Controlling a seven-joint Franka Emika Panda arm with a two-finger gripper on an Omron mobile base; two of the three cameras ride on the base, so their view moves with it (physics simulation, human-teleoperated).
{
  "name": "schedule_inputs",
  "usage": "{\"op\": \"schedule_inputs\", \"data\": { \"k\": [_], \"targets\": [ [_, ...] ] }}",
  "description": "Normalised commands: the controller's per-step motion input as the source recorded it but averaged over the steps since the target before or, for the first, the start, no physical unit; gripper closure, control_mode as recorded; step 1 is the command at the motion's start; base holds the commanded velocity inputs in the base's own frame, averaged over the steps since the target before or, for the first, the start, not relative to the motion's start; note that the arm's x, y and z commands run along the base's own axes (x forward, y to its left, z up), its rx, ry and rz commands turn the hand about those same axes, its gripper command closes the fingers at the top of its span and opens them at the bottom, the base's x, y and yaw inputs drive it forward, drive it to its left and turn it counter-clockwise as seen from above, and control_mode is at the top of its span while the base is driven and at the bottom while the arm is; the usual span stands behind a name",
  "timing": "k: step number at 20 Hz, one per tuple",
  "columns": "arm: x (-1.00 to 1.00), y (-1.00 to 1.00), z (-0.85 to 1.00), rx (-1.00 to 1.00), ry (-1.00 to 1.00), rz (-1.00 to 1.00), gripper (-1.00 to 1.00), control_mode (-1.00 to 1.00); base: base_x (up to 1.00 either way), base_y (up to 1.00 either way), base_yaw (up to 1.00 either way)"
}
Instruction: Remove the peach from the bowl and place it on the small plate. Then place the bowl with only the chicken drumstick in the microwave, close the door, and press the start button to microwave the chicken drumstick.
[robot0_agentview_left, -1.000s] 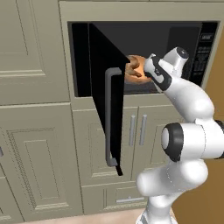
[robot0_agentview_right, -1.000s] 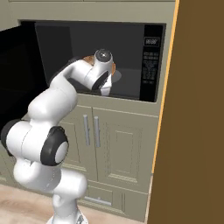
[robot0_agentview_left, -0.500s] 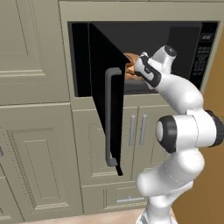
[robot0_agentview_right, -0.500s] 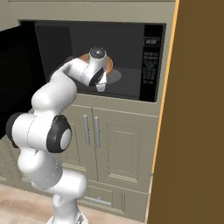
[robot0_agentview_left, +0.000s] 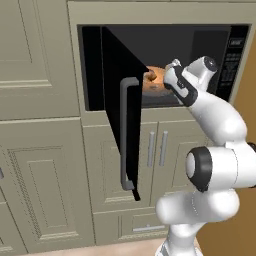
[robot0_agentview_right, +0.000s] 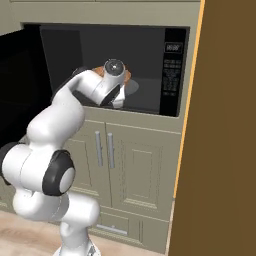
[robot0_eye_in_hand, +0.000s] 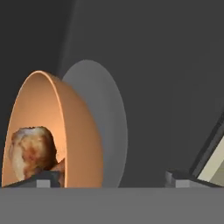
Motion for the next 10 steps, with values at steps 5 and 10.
{"op": "schedule_inputs", "data": {
  "k": [5,10],
  "targets": [
    [-0.79,-0.24,-0.02,-0.03,-0.17,0.02,-1.0,-1.0,0.0,0.0,0.0],
    [-1.0,-0.06,0.56,-0.09,-0.37,0.05,-1.0,-1.0,0.0,0.0,0.0]
  ]
}}
